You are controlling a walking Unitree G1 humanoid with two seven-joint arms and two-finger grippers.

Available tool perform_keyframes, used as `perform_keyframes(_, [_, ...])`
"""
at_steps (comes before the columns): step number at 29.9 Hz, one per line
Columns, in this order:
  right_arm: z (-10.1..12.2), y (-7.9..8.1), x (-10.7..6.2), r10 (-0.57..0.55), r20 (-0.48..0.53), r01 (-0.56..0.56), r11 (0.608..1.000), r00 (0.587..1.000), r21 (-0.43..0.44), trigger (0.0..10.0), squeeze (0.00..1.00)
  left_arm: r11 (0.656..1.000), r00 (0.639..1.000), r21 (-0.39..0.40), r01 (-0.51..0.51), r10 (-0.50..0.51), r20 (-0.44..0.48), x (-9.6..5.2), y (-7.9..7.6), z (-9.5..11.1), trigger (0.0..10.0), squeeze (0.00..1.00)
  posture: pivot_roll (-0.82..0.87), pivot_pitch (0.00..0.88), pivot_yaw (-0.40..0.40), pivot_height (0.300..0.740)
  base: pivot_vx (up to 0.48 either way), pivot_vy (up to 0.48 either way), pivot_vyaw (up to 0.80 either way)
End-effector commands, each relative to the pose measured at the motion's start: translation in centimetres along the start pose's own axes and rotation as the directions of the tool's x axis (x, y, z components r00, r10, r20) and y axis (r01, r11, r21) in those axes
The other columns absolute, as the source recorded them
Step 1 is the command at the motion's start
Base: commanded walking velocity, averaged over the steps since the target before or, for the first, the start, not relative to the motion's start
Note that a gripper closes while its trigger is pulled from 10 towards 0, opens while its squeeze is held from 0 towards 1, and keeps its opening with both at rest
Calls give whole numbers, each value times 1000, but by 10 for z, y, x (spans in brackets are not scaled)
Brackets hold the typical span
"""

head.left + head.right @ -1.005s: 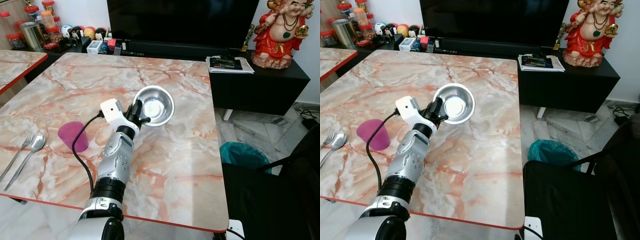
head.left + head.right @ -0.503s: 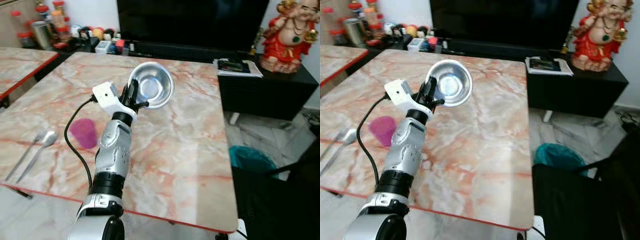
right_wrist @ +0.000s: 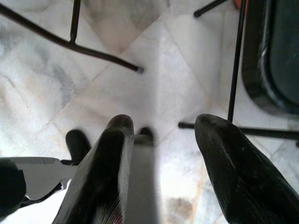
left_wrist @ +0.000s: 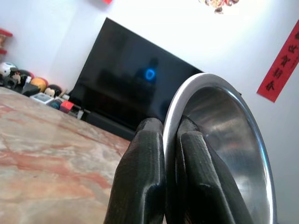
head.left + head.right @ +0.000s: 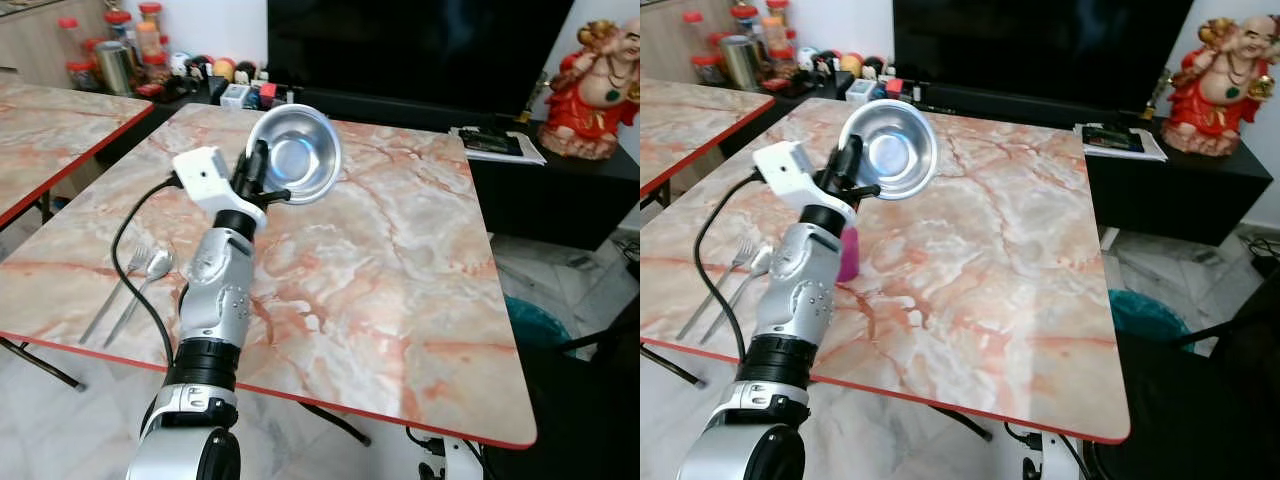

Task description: Setting the table

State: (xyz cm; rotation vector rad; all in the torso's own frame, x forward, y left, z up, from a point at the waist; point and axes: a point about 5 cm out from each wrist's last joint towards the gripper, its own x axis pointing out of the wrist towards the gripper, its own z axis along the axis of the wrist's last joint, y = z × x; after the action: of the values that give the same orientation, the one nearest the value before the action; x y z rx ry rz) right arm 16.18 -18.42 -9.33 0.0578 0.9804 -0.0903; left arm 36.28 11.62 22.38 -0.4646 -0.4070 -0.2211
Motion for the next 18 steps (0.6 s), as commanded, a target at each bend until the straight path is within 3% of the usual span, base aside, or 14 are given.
perform_keyframes(1, [6, -3, 1, -11, 20, 11, 1000, 1000, 3, 10000, 0, 1000, 1000, -6, 18, -18, 9, 3, -8, 4, 10000, 0, -86, 0, -28, 740, 0, 315, 0])
perform_keyframes(18, [12, 1, 2, -1, 35, 1, 1000, 999, 3, 10000, 0, 1000, 1000, 17, 14, -14, 13, 6, -4, 11, 10000, 0, -80, 0, -24, 740, 0, 342, 0])
